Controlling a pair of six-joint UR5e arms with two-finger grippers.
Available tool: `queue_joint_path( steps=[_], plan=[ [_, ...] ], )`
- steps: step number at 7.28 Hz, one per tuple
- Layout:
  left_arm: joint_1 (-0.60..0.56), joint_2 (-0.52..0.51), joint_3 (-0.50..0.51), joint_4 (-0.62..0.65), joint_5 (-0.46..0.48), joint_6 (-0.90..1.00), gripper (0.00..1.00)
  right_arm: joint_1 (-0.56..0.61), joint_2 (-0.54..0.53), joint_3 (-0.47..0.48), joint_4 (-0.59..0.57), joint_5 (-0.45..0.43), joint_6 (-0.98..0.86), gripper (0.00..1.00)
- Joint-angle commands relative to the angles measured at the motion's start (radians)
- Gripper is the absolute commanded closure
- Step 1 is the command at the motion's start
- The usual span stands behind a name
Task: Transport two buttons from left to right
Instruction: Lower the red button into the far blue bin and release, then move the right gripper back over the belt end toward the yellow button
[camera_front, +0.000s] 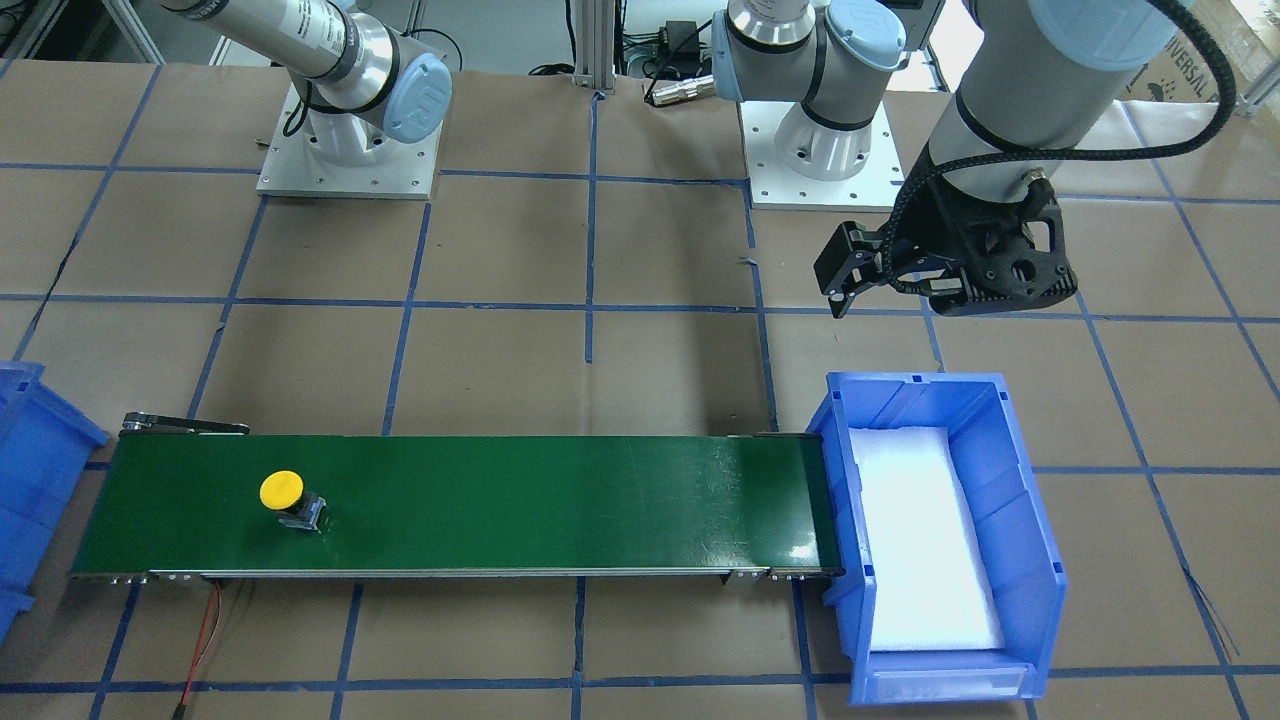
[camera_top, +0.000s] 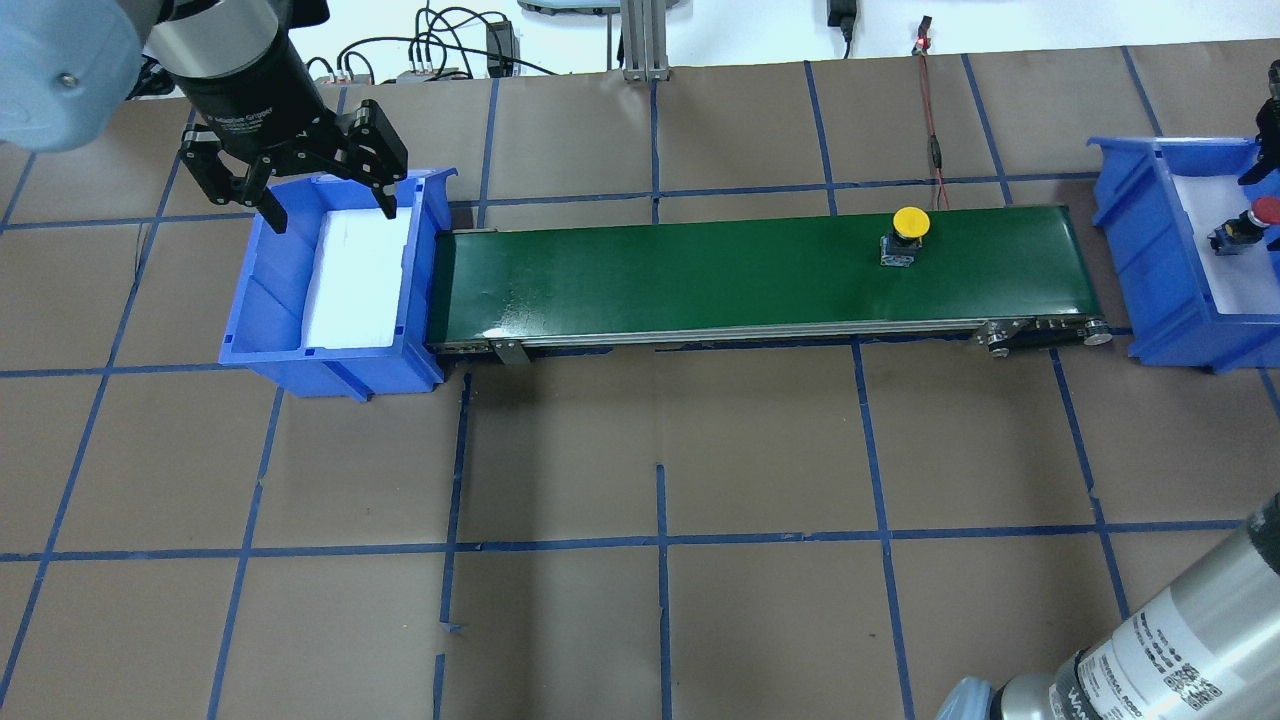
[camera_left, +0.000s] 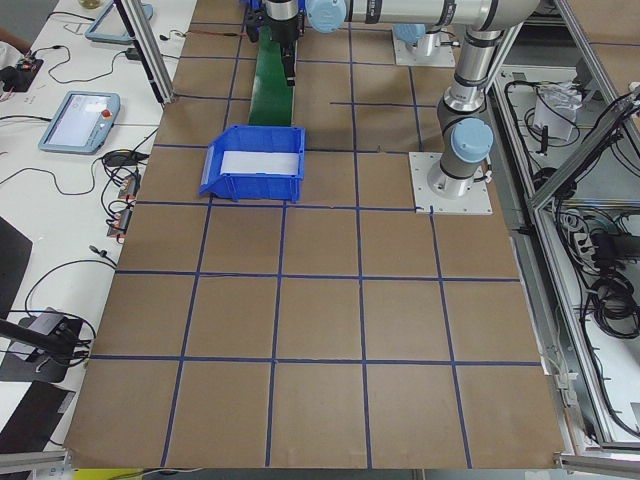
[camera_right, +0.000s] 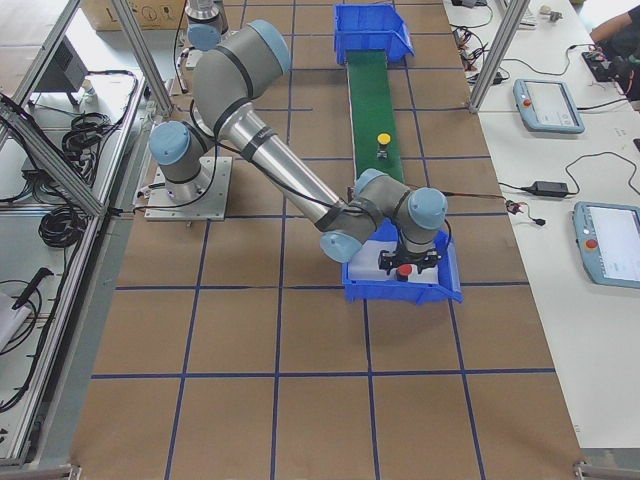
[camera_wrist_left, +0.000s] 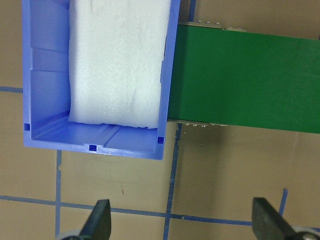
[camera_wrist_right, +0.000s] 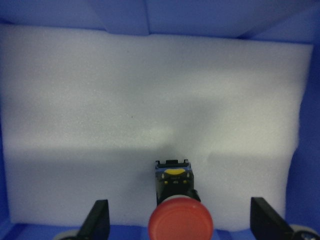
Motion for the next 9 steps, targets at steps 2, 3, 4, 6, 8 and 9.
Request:
queue_joint_path(
  steps=[2, 3, 4, 6, 8, 9],
  plan=[
    [0.001, 0.0, 0.0, 0.0, 0.0, 0.0, 0.0, 0.175, -0.123, 0.002, 0.078, -0.014, 0.046, 0.0],
    [0.001, 0.0, 0.0, 0.0, 0.0, 0.0, 0.0, 0.217, -0.125, 0.009, 0.11, -0.014, 0.059, 0.0],
    [0.001, 0.002, 0.0, -0.001, 0.0, 0.0, 0.0, 0.25, -0.122, 0.013, 0.115, -0.003, 0.129, 0.0],
    [0.001, 0.002, 0.0, -0.001, 0.0, 0.0, 0.0, 0.332, -0.114, 0.084, 0.08, 0.006, 0.21, 0.0],
    [0.001, 0.002, 0.0, -0.001, 0.0, 0.0, 0.0, 0.334, -0.101, 0.175, -0.038, 0.011, 0.304, 0.0],
    [0.001, 0.002, 0.0, -0.001, 0.0, 0.0, 0.0, 0.335, -0.11, 0.218, -0.068, 0.038, 0.324, 0.0]
  ],
)
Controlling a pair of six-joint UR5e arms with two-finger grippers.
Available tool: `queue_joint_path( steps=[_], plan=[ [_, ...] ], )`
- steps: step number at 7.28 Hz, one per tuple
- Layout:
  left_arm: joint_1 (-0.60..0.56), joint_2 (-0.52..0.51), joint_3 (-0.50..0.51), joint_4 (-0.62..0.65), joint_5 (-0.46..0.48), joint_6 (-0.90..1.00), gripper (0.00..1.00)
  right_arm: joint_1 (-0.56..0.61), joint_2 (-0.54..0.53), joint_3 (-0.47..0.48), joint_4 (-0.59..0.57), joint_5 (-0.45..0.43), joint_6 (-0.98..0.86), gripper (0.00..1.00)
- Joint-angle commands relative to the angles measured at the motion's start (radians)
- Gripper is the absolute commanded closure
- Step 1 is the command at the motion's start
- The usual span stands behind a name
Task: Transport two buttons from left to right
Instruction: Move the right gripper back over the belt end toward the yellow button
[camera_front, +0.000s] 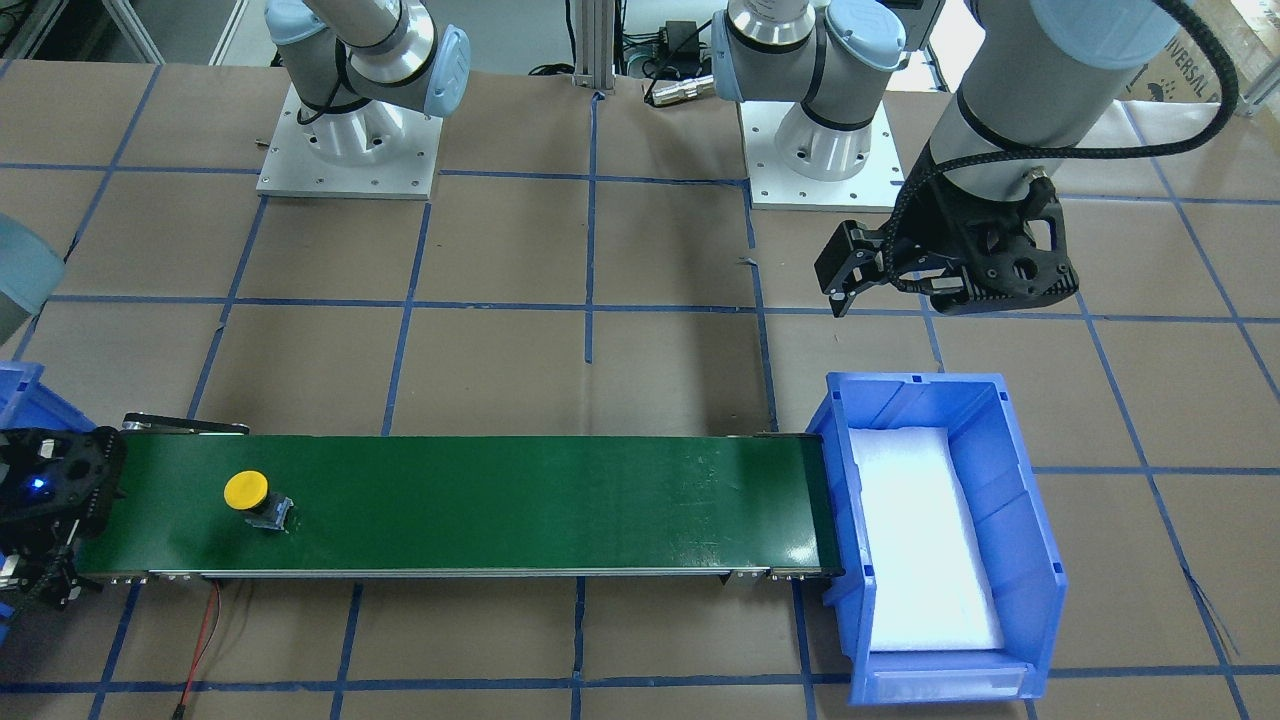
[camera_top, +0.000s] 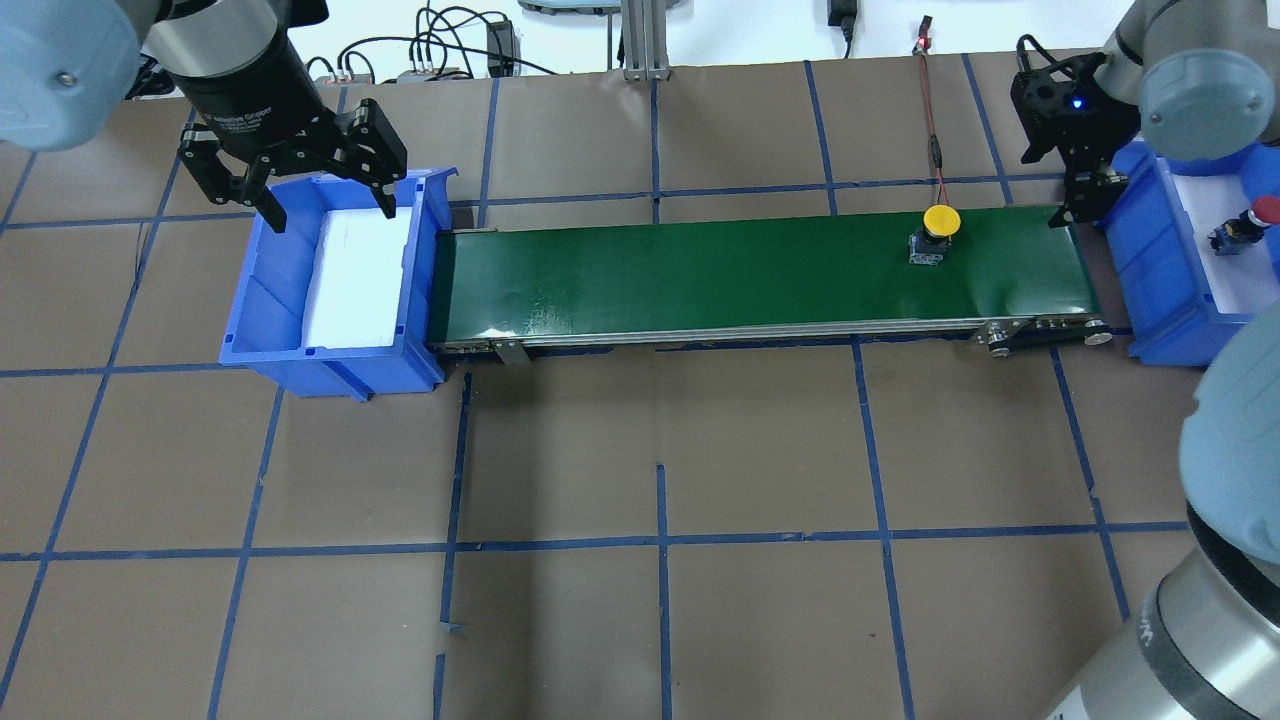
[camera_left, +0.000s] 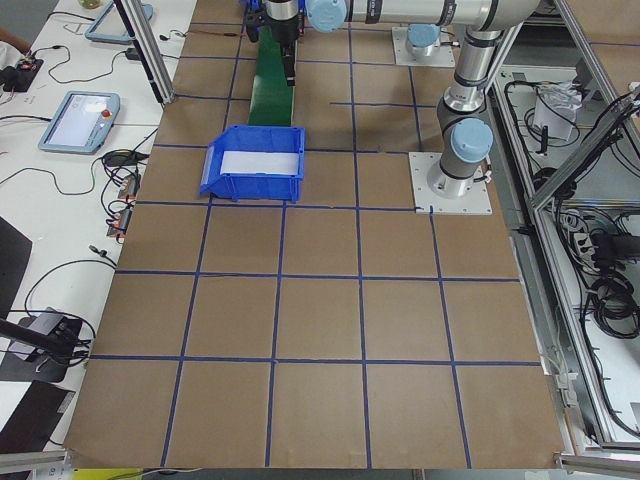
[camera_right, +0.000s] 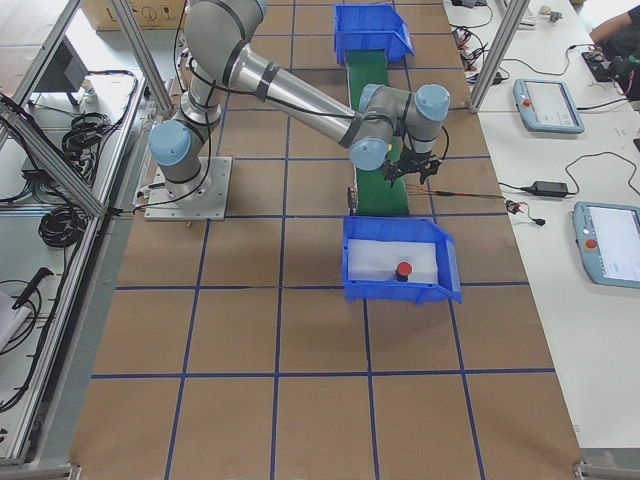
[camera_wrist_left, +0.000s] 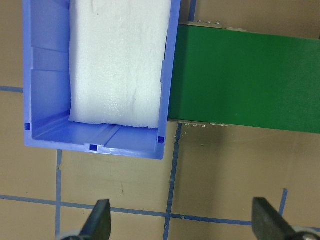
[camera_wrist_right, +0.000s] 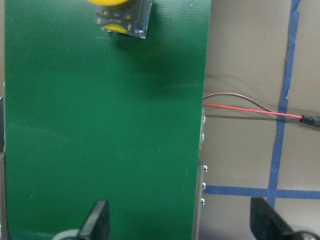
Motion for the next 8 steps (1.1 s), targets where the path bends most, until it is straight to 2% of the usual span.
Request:
queue_joint_path(
  steps=[1, 4, 6, 8],
  plan=[
    [0.0, 0.0, 0.0, 0.0, 0.0, 0.0, 0.0, 0.002, -0.015, 0.075, -0.057, 0.054, 0.065, 0.0],
    [0.0, 0.0, 0.0, 0.0, 0.0, 0.0, 0.0, 0.004, -0.081, 0.154, -0.055, 0.052, 0.079, 0.0],
    [0.0, 0.0, 0.0, 0.0, 0.0, 0.0, 0.0, 0.01, -0.091, 0.164, -0.101, 0.046, 0.082, 0.0],
    [0.0, 0.0, 0.0, 0.0, 0.002, 0.0, 0.0, 0.019, -0.086, 0.168, -0.097, 0.046, 0.082, 0.0]
  ],
)
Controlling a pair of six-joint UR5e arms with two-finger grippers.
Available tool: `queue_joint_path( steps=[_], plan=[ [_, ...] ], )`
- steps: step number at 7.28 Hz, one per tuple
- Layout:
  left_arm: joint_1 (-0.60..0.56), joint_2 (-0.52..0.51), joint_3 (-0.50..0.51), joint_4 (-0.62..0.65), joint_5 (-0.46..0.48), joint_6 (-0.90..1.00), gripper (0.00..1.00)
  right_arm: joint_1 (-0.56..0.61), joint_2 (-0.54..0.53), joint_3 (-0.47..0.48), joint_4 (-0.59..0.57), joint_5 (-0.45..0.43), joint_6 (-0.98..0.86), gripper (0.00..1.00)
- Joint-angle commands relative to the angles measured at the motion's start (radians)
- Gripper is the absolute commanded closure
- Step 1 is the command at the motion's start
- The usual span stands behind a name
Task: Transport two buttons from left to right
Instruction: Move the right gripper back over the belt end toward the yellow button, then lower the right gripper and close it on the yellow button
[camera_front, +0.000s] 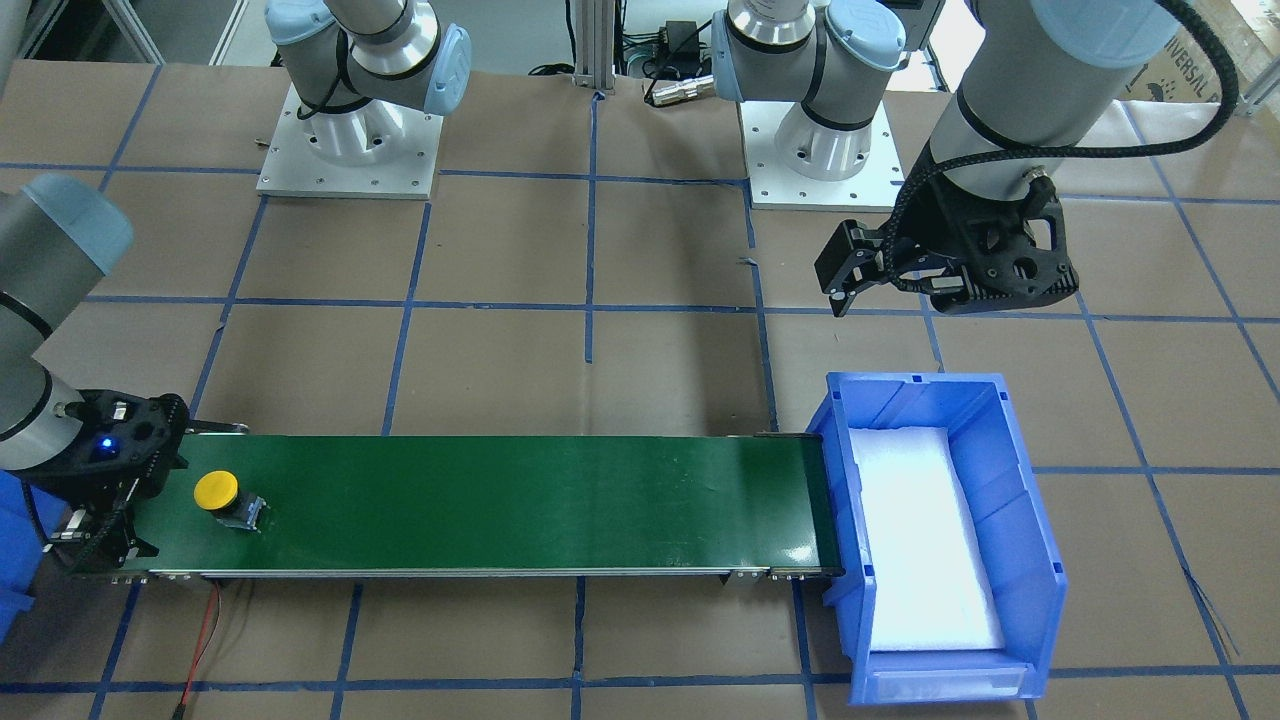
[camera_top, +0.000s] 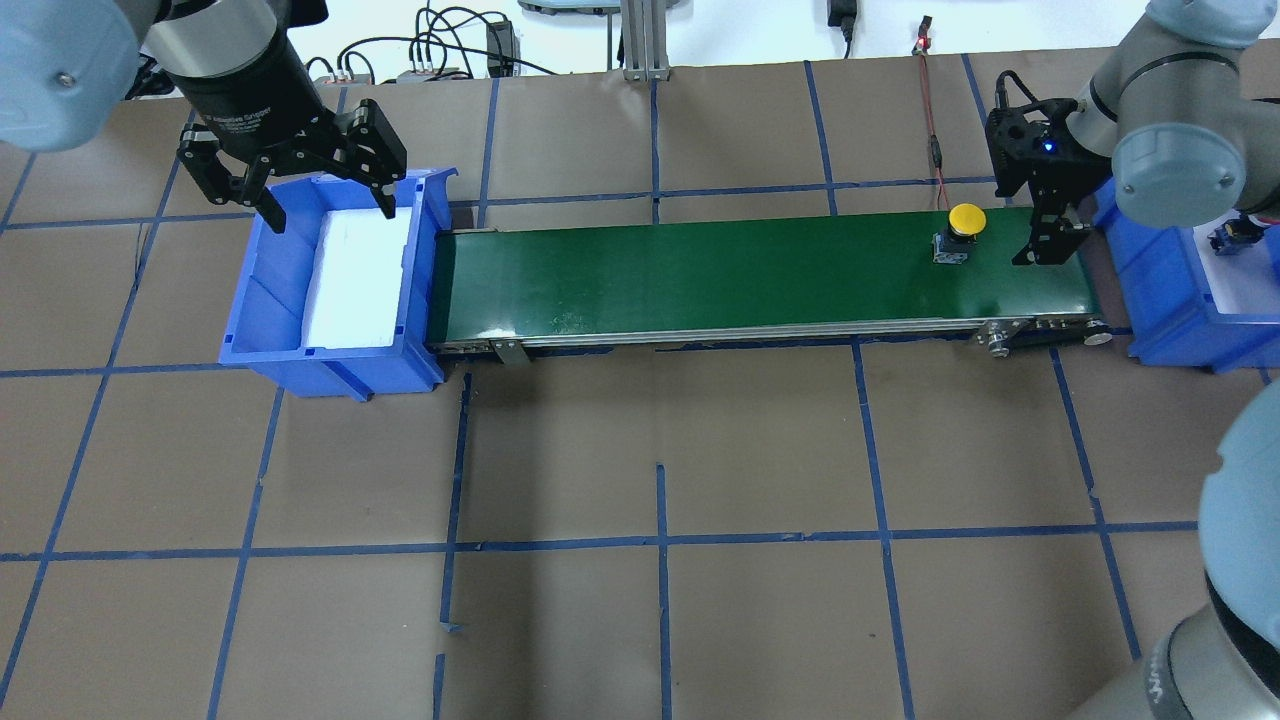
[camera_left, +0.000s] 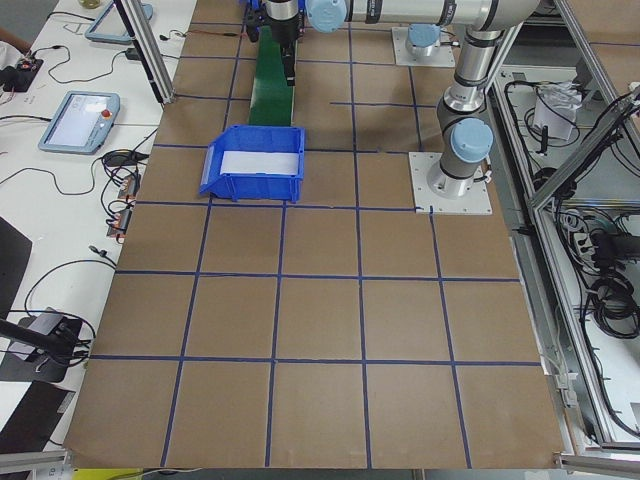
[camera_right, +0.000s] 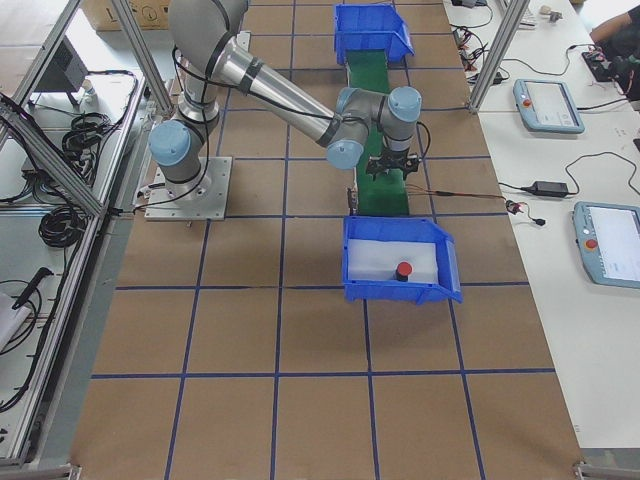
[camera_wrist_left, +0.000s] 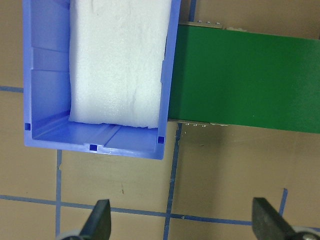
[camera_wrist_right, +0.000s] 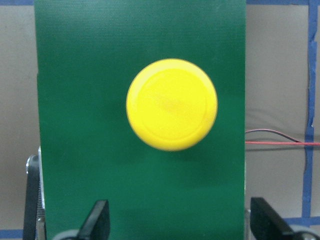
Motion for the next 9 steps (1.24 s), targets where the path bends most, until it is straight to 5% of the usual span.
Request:
queue_joint_path(
  steps=[1, 9],
  plan=[
    [-0.002, 0.0, 0.0, -0.002, 0.001, 0.0, 0.0, 0.004, 0.0, 0.009, 0.0, 0.0, 0.002, 0.0],
    [-0.002, 0.002, -0.002, -0.002, 0.0, 0.0, 0.0, 0.014, 0.011, 0.011, -0.006, 0.006, 0.017, 0.0]
  ],
)
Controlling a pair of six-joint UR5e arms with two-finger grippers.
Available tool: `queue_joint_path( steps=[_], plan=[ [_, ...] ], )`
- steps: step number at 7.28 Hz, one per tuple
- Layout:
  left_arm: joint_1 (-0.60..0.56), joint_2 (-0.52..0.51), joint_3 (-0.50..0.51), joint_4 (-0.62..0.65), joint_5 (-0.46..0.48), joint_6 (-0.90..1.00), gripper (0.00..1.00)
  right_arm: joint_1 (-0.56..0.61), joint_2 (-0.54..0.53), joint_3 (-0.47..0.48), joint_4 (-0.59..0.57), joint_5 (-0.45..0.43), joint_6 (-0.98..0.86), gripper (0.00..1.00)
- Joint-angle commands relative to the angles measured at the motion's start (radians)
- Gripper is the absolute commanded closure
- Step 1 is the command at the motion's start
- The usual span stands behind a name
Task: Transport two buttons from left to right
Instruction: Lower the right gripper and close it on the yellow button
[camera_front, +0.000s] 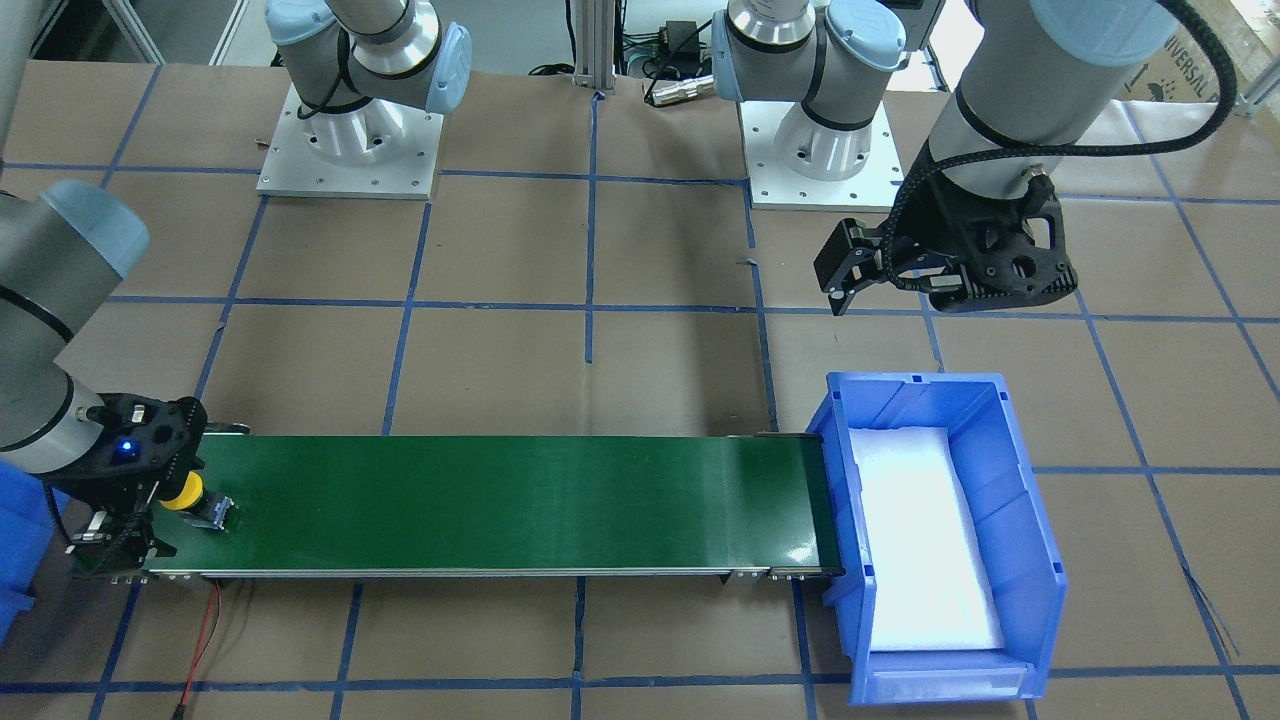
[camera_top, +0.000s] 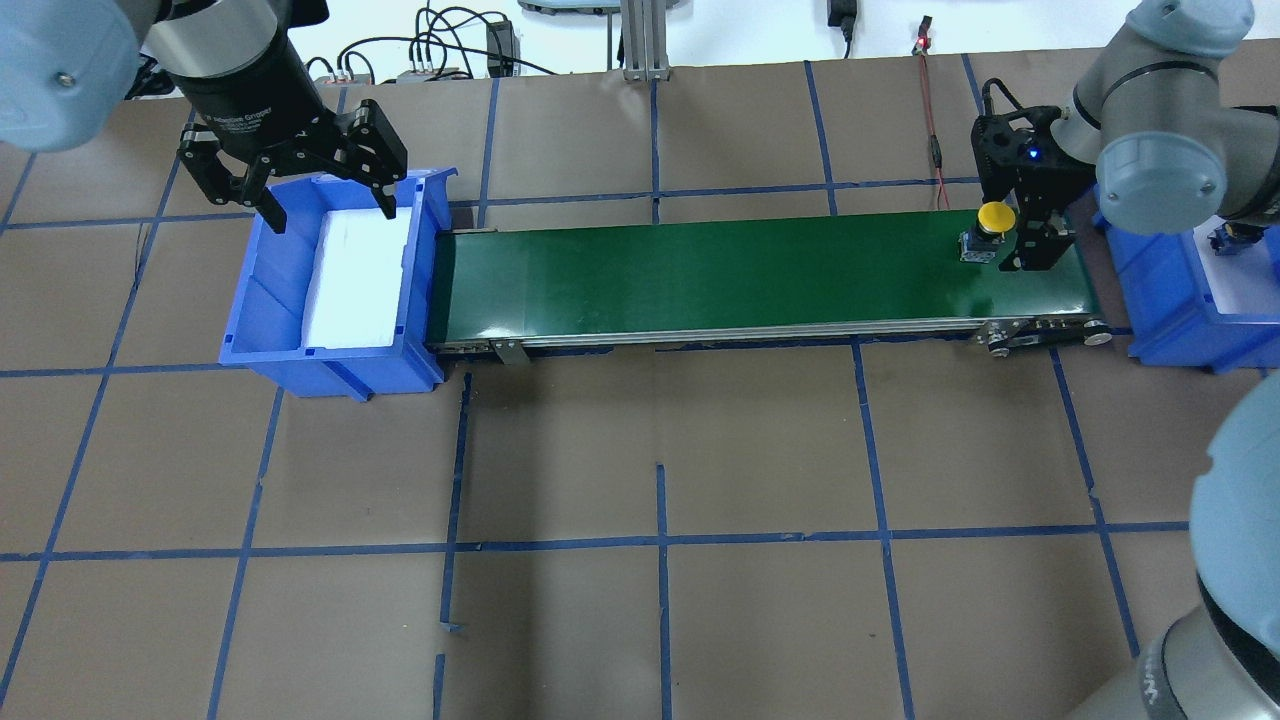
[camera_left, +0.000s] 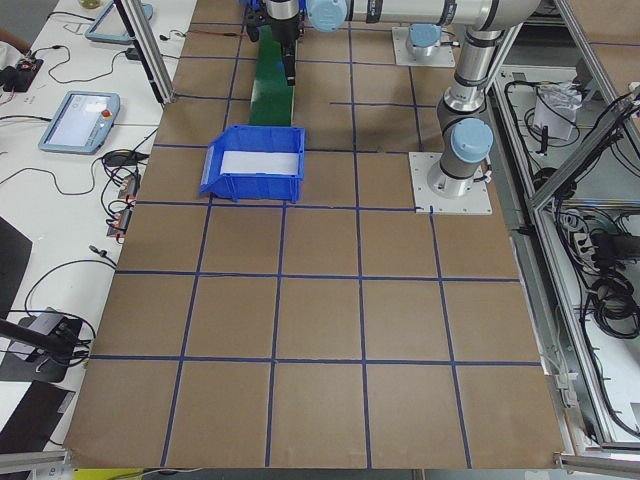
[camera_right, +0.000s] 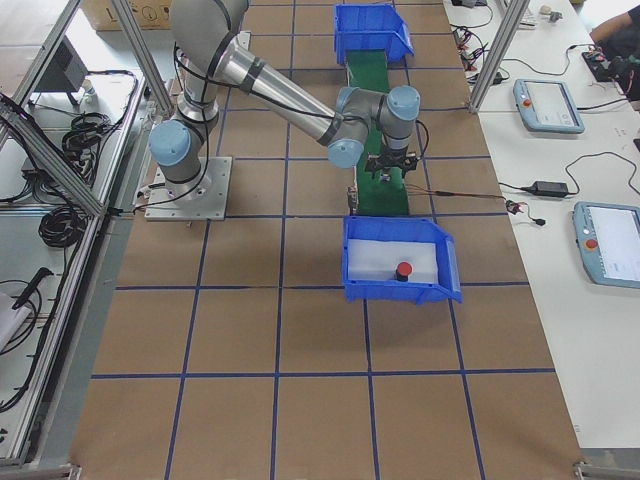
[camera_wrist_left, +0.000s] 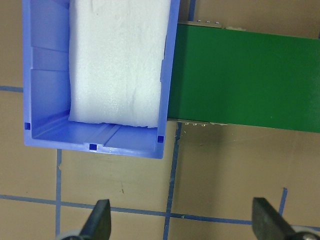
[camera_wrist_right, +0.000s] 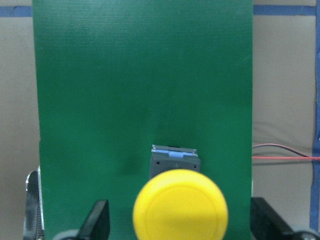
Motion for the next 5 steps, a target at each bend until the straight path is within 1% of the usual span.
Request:
queue_joint_path(
  steps=[1, 2, 3, 4, 5],
  plan=[
    [0.0, 0.0, 0.0, 0.0, 0.0, 0.0, 0.0, 0.0, 0.004, 0.001, -0.001, 0.002, 0.0, 0.03],
    [0.001, 0.0, 0.0, 0.0, 0.002, 0.0, 0.0, 0.0, 0.004, 0.0, -0.003, 0.003, -0.001, 0.16],
    [0.002, 0.0, 0.0, 0.0, 0.002, 0.0, 0.0, -0.001, 0.006, 0.0, -0.006, 0.003, -0.006, 0.53],
    [0.002, 0.0, 0.0, 0.002, 0.0, 0.0, 0.0, -0.014, 0.006, 0.0, -0.006, -0.004, -0.008, 0.8],
    [0.002, 0.0, 0.0, 0.002, 0.002, 0.0, 0.0, -0.017, 0.003, -0.005, -0.005, -0.009, -0.009, 0.93]
  ],
)
